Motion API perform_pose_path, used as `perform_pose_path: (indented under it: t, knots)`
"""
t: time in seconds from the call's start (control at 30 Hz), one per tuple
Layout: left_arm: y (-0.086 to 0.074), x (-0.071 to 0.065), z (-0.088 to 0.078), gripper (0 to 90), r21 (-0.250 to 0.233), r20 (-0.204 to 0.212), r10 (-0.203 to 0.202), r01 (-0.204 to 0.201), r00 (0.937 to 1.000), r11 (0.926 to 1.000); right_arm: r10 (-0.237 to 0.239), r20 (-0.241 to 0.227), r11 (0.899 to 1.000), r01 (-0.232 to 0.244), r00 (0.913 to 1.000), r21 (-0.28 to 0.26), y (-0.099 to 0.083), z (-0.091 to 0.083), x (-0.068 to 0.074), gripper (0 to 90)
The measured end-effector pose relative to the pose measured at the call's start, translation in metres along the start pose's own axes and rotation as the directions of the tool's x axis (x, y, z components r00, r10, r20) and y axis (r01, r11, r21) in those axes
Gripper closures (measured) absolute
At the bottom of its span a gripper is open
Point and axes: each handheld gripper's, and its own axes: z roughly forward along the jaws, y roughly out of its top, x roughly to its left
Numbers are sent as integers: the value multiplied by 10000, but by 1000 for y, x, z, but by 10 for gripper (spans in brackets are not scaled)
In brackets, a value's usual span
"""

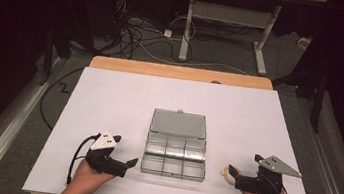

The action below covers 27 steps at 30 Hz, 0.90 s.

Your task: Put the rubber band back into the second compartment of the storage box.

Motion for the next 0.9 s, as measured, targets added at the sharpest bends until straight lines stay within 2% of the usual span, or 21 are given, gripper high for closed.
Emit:
perform_pose_path:
  t: [0.13, 0.23, 0.43, 0.73, 0.83, 0.9]
  knots:
    - [0, -1, 1, 0, 54, -45, 71, -71, 10000, 10000, 52, 114, 9999, -54, 9999, 147, -8, -4, -5, 30]
    - [0, -2, 1, 0, 82, -51, 105, -104, 9999, 9999, 78, 227, 9998, -83, 9997, 190, -13, -7, -9, 88]
    - [0, -3, 1, 0, 85, -61, 141, -141, 9999, 9999, 185, 77, 9993, -187, 9998, 317, -17, -7, -13, 219]
    - [0, -2, 1, 0, 139, 23, 97, -97, 10000, 9999, 167, -200, 9977, -153, 9997, 667, -19, -6, -12, 519]
    - [0, -2, 1, 0, 131, 28, 99, -99, 9999, 9999, 155, -345, 9964, -126, 9993, 833, -20, -3, -10, 591]
    - [0, -2, 1, 0, 127, 33, 71, -71, 10000, 9999, 32, -281, 9947, -3, 9996, 1024, -19, -1, -8, 632]
